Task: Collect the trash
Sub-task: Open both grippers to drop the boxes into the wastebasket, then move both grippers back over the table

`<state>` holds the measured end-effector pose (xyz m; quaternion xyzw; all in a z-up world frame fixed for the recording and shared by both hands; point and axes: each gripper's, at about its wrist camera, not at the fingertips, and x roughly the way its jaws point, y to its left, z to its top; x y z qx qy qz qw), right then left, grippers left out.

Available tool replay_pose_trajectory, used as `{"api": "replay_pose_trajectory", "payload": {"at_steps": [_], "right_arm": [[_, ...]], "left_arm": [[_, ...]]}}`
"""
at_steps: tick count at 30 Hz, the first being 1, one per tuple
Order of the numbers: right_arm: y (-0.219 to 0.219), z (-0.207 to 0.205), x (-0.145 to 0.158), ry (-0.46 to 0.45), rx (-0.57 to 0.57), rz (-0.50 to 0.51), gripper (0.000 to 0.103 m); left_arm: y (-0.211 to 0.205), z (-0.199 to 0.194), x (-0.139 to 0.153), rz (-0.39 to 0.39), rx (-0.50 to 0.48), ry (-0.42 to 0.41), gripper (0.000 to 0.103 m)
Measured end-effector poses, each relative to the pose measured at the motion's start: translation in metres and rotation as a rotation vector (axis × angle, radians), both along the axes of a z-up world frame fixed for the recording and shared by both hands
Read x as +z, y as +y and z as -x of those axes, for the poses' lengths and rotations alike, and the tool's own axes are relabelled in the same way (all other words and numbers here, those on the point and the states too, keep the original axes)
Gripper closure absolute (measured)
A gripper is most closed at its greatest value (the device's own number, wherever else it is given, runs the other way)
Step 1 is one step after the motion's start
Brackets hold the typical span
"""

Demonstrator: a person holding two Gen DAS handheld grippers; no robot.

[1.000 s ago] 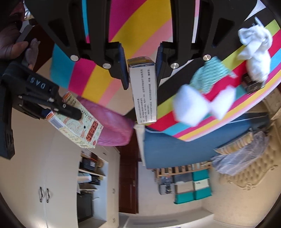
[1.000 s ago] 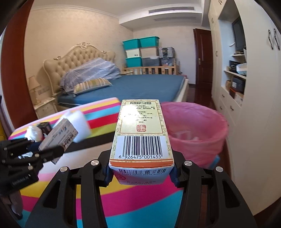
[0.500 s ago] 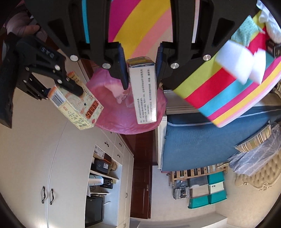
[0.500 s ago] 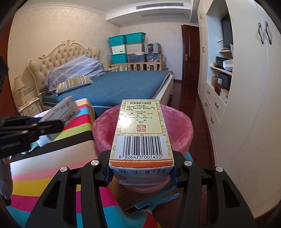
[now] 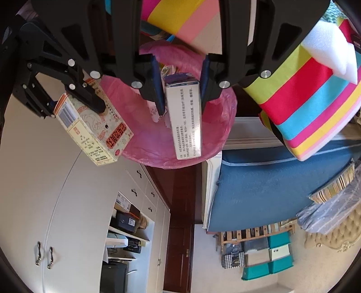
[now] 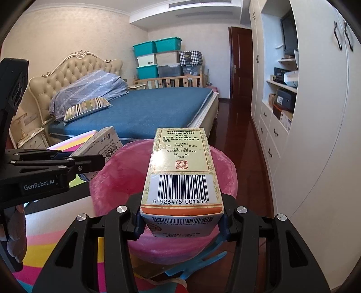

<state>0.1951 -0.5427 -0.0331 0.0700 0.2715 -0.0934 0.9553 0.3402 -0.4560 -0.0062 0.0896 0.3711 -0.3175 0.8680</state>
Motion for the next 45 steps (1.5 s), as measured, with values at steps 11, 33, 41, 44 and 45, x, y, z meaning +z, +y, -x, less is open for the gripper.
{"api": "replay_pose_trajectory", "payload": {"at_steps": [11,33,41,44,45], "right_arm": [[-0.025,-0.001,-0.004,-0.035,-0.016,-0.07,0.027],[0.143,0.046,0.011,-0.051,0.178,-0.129,0.018],[0.253,0.026,0.004,-0.01,0.335,-0.126,0.018],[0.293,0.016,-0.001,0.022,0.39,-0.115,0.018],[0.303,0.012,-0.002,0.029,0.399,-0.104,0.018]], "left_arm": [[0.028,-0.021,-0.014,0.11,0.026,0.099,0.031],[0.275,0.151,-0.001,-0.057,0.192,-0.283,0.005],[0.41,0.182,-0.009,-0.137,0.419,-0.324,0.005],[0.451,0.184,-0.013,-0.144,0.492,-0.307,0.005],[0.459,0.184,-0.015,-0.143,0.511,-0.301,0.005]]}}
